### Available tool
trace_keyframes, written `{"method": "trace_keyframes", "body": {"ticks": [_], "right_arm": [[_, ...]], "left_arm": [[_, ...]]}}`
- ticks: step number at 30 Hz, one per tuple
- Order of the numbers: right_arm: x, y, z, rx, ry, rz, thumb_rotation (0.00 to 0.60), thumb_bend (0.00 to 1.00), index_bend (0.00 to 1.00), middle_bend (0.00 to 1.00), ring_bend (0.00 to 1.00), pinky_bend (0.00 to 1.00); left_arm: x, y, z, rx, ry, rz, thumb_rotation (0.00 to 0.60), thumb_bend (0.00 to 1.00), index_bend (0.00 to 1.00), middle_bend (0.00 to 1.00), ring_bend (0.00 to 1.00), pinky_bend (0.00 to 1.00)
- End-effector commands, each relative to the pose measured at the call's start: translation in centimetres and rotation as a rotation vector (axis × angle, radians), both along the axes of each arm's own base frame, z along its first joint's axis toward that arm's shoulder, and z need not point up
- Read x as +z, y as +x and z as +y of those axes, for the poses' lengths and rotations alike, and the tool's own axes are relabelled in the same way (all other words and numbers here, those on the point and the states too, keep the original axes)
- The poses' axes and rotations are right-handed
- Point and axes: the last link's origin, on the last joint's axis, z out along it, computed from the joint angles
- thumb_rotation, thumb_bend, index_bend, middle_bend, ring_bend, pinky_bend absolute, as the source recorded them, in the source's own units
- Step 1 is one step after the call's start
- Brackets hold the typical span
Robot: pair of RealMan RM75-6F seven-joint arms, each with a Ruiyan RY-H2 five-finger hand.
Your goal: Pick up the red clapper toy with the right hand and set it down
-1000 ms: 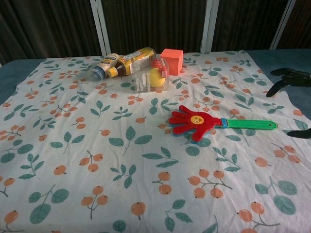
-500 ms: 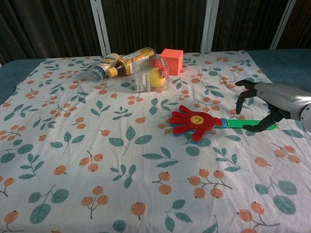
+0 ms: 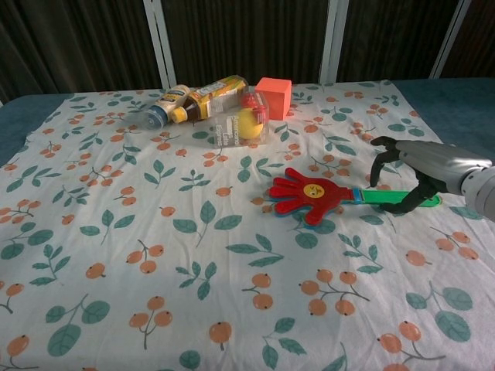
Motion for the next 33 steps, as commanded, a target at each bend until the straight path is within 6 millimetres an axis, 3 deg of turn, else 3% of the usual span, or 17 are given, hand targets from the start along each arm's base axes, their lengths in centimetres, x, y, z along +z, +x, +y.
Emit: {"method": "trace_keyframes", "body": {"ticks": [1, 33], "right_arm": [[-0.18, 0.08, 0.00, 0.000, 0.008, -0.004, 0.600, 0.38, 0.54, 0.01, 0.00, 0.00], [-1.14, 0.66, 0.06, 0.011, 0.006, -0.015, 0.600, 0.39, 0.59, 0.03, 0.00, 0.00]], "left_arm": [[-0.01, 0.00, 0.02, 0.000, 0.001, 0.000, 0.600, 0.38, 0.00, 0.00, 0.00, 0.02], [0.04, -0.06, 0.01, 0.006, -0.011, 0.003, 0.600, 0.38, 0.00, 0.00, 0.00, 0.02]]}}
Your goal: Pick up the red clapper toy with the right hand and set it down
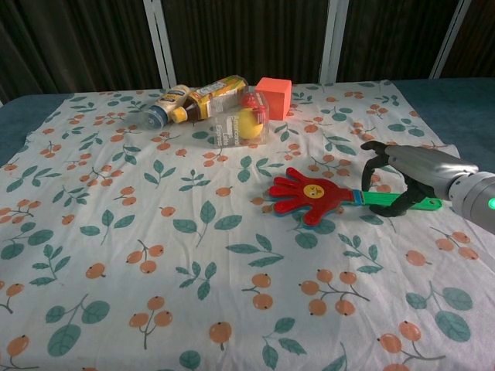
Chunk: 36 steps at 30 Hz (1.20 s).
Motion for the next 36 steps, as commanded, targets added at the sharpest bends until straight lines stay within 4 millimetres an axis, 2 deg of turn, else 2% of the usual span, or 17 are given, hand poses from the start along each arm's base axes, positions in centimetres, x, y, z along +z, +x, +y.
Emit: {"method": "trace_keyframes", "body": {"ticks": [1, 6, 11, 14, 15, 18, 19, 20, 25, 27, 28, 32, 36], "right_arm": [[-0.1, 0.0, 0.0, -0.004, 0.000, -0.002, 0.600, 0.39, 0.59, 0.03, 0.00, 0.00], [-0.1, 0.0, -0.1, -0.008, -0.002, -0.004, 0.600, 0.40, 0.62, 0.07, 0.00, 0.00], [0.4, 0.4, -0.1, 0.000, -0.032, -0.035, 0.600, 0.43, 0.65, 0.19, 0.02, 0.02], [0.8, 0.6, 0.0, 0.012, -0.062, -0.069, 0.600, 0.46, 0.64, 0.28, 0.18, 0.20], [1.0, 0.6, 0.1, 0.015, -0.070, -0.080, 0.600, 0.46, 0.64, 0.30, 0.21, 0.23], [1.4, 1.0, 0.2, 0.034, -0.098, -0.122, 0.600, 0.49, 0.70, 0.46, 0.47, 0.58], [1.6, 1.1, 0.3, 0.042, -0.106, -0.139, 0.600, 0.49, 0.72, 0.52, 0.54, 0.66], [1.6, 1.1, 0.3, 0.046, -0.110, -0.148, 0.600, 0.50, 0.75, 0.56, 0.59, 0.71], [1.7, 1.3, 0.6, 0.050, -0.114, -0.197, 0.600, 0.53, 0.82, 0.67, 0.72, 0.85], [1.8, 1.3, 0.8, 0.029, -0.111, -0.273, 0.600, 0.54, 0.83, 0.69, 0.76, 0.88], [1.8, 1.5, 1.1, -0.037, -0.094, -0.418, 0.600, 0.55, 0.83, 0.70, 0.76, 0.89], [2.3, 2.2, 1.5, -0.134, 0.013, -0.729, 0.600, 0.55, 0.83, 0.72, 0.79, 0.93], [4.0, 3.6, 3.1, -0.138, 0.146, -1.044, 0.600, 0.55, 0.82, 0.73, 0.81, 0.99]], "left_arm": [[0.0, 0.0, 0.0, 0.000, 0.000, 0.000, 0.600, 0.38, 0.00, 0.00, 0.00, 0.02], [0.0, 0.0, 0.0, 0.000, 0.003, -0.001, 0.600, 0.38, 0.00, 0.00, 0.00, 0.02], [0.1, 0.0, -0.1, -0.001, 0.003, -0.002, 0.600, 0.38, 0.00, 0.00, 0.00, 0.02], [0.1, 0.0, -0.1, -0.002, 0.005, -0.003, 0.600, 0.38, 0.00, 0.00, 0.00, 0.02], [0.1, 0.0, -0.1, -0.002, 0.006, -0.002, 0.600, 0.38, 0.00, 0.00, 0.00, 0.02], [0.1, 0.0, 0.0, -0.004, 0.007, -0.003, 0.600, 0.38, 0.00, 0.00, 0.00, 0.02], [0.1, 0.0, 0.0, -0.004, 0.007, -0.003, 0.600, 0.38, 0.00, 0.00, 0.00, 0.02], [0.1, 0.0, 0.0, -0.004, 0.007, -0.002, 0.600, 0.38, 0.00, 0.00, 0.00, 0.02], [0.0, 0.0, -0.1, -0.003, 0.006, -0.002, 0.600, 0.38, 0.00, 0.00, 0.00, 0.02], [0.0, 0.0, -0.1, -0.004, 0.005, 0.000, 0.600, 0.38, 0.00, 0.00, 0.00, 0.02], [0.0, 0.0, -0.2, -0.003, 0.004, 0.001, 0.600, 0.38, 0.00, 0.00, 0.00, 0.02], [0.1, 0.0, -0.1, -0.001, 0.006, 0.003, 0.600, 0.38, 0.00, 0.00, 0.00, 0.02], [0.0, -0.1, -0.1, 0.003, 0.005, 0.008, 0.600, 0.38, 0.00, 0.00, 0.00, 0.02]]}}
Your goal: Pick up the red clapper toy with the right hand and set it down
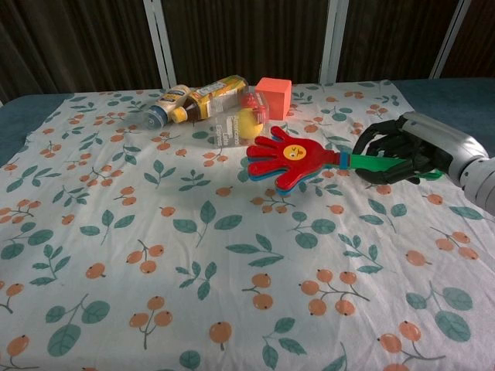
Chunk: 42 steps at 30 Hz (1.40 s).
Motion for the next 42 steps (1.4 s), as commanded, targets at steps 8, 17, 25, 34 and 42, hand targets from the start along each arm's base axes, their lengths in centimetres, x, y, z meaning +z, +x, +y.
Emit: {"method": "trace_keyframes", "body": {"ticks": [8, 17, 25, 34, 42], "right_arm": [[6.6, 3.6, 7.2, 0.275, -0.052, -0.953, 0.600, 0.55, 0.78, 0.75, 0.82, 1.00], [3.8, 2.7, 5.0, 0.456, -0.016, -0.223, 0.600, 0.55, 0.78, 0.76, 0.83, 1.00], [2.0, 2.6, 4.2, 0.323, 0.132, 0.241, 0.600, 0.55, 0.80, 0.76, 0.85, 1.00], [9.4, 5.9, 6.8, 0.383, -0.124, -0.663, 0.600, 0.55, 0.80, 0.76, 0.85, 1.00], [10.5, 2.8, 5.5, 0.239, -0.301, -1.004, 0.600, 0.55, 0.76, 0.76, 0.81, 1.00]], "left_arm": [[-0.2, -0.1, 0.1, 0.021, 0.007, 0.017, 0.600, 0.38, 0.00, 0.00, 0.00, 0.02], [0.0, -0.1, 0.2, 0.032, 0.017, 0.010, 0.600, 0.38, 0.00, 0.00, 0.00, 0.02], [0.0, -0.1, 0.2, 0.028, 0.017, 0.006, 0.600, 0.38, 0.00, 0.00, 0.00, 0.02], [-0.1, 0.0, 0.1, 0.027, 0.014, 0.011, 0.600, 0.38, 0.00, 0.00, 0.00, 0.02], [0.1, -0.1, 0.0, 0.025, 0.023, 0.004, 0.600, 0.38, 0.00, 0.00, 0.00, 0.02]]}}
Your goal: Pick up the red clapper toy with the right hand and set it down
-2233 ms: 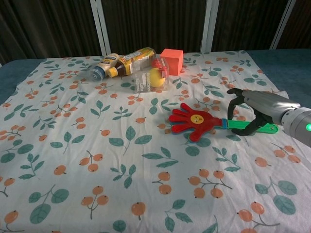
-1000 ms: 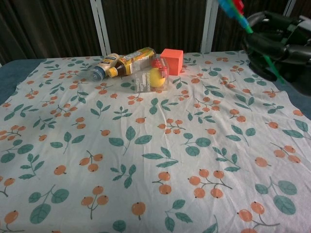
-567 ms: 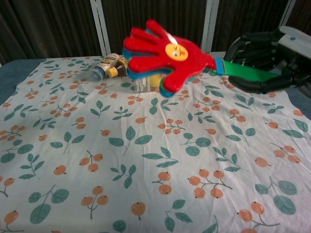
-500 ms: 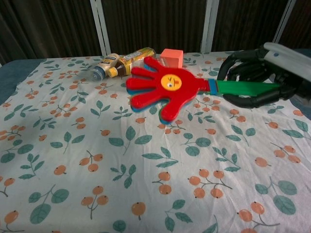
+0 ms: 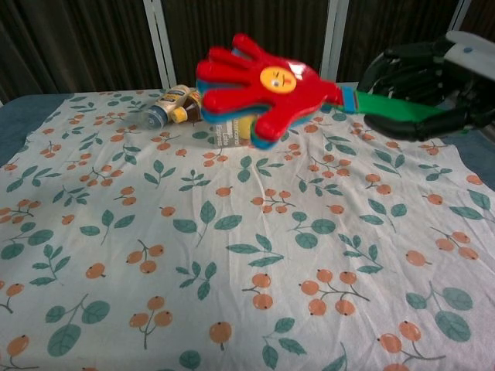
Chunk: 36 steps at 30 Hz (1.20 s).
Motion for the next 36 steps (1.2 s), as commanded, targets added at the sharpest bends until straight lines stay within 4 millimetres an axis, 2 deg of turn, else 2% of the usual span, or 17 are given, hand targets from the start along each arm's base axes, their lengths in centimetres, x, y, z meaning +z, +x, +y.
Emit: {"method": "trace_keyframes", "body": {"ticks": [1, 3, 5, 8, 10, 13, 16, 18, 23, 27, 32, 35, 36], "right_arm": [[4.9, -1.9, -0.1, -0.051, -0.059, -0.840, 0.600, 0.55, 0.76, 0.76, 0.81, 1.00], [4.8, -2.9, -1.0, -0.098, -0.055, -0.859, 0.600, 0.55, 0.75, 0.76, 0.80, 1.00], [3.6, -3.8, -2.3, -0.132, -0.039, -0.722, 0.600, 0.55, 0.74, 0.76, 0.80, 1.00], [1.3, -3.9, -3.5, -0.107, 0.061, -0.475, 0.600, 0.55, 0.74, 0.76, 0.80, 1.00], [-0.3, -4.2, -4.0, -0.069, 0.146, -0.204, 0.600, 0.55, 0.75, 0.76, 0.80, 1.00], [-2.2, -5.2, -5.0, -0.011, 0.119, 0.319, 0.600, 0.55, 0.76, 0.76, 0.80, 1.00], [-3.6, -5.6, -5.6, -0.035, 0.020, 0.610, 0.600, 0.55, 0.77, 0.76, 0.81, 1.00], [-4.0, -5.3, -5.3, -0.073, 0.006, 0.658, 0.600, 0.55, 0.77, 0.76, 0.81, 1.00], [-3.3, -4.1, -4.7, -0.131, 0.011, 0.528, 0.600, 0.55, 0.77, 0.76, 0.81, 1.00], [-2.9, -3.6, -4.6, -0.124, -0.005, 0.493, 0.600, 0.55, 0.77, 0.76, 0.81, 1.00], [-3.7, -3.2, -4.8, -0.115, 0.014, 0.490, 0.600, 0.55, 0.77, 0.76, 0.81, 1.00], [-4.8, -3.7, -5.4, -0.122, 0.055, 0.540, 0.600, 0.55, 0.70, 0.75, 0.76, 1.00], [-5.1, -3.8, -5.6, -0.119, 0.061, 0.566, 0.600, 0.55, 0.64, 0.73, 0.73, 0.98]], "left_arm": [[0.1, 0.0, 0.0, 0.000, 0.003, -0.003, 0.600, 0.38, 0.00, 0.00, 0.00, 0.02], [0.1, 0.0, -0.1, 0.000, 0.003, -0.002, 0.600, 0.38, 0.00, 0.00, 0.00, 0.02], [0.1, -0.1, -0.1, -0.001, 0.005, -0.002, 0.600, 0.38, 0.00, 0.00, 0.00, 0.02], [0.1, -0.1, 0.0, 0.003, 0.007, -0.002, 0.600, 0.38, 0.00, 0.00, 0.00, 0.02], [0.1, -0.1, 0.1, 0.006, 0.006, -0.002, 0.600, 0.38, 0.00, 0.00, 0.00, 0.02], [0.1, -0.1, 0.2, 0.004, 0.010, -0.004, 0.600, 0.38, 0.00, 0.00, 0.00, 0.02], [0.1, -0.2, 0.3, 0.004, 0.012, -0.007, 0.600, 0.38, 0.00, 0.00, 0.00, 0.02], [0.1, -0.2, 0.3, 0.003, 0.009, -0.007, 0.600, 0.38, 0.00, 0.00, 0.00, 0.02], [0.1, -0.2, 0.3, 0.003, 0.005, -0.007, 0.600, 0.38, 0.00, 0.00, 0.00, 0.02], [0.1, -0.2, 0.2, 0.002, 0.007, -0.007, 0.600, 0.38, 0.00, 0.00, 0.00, 0.02], [0.0, -0.1, 0.2, 0.001, 0.003, -0.006, 0.600, 0.38, 0.00, 0.00, 0.00, 0.02], [-0.1, -0.1, 0.3, 0.002, 0.000, -0.006, 0.600, 0.38, 0.00, 0.00, 0.00, 0.02], [-0.1, -0.1, 0.3, 0.002, 0.000, -0.005, 0.600, 0.38, 0.00, 0.00, 0.00, 0.02]]}}
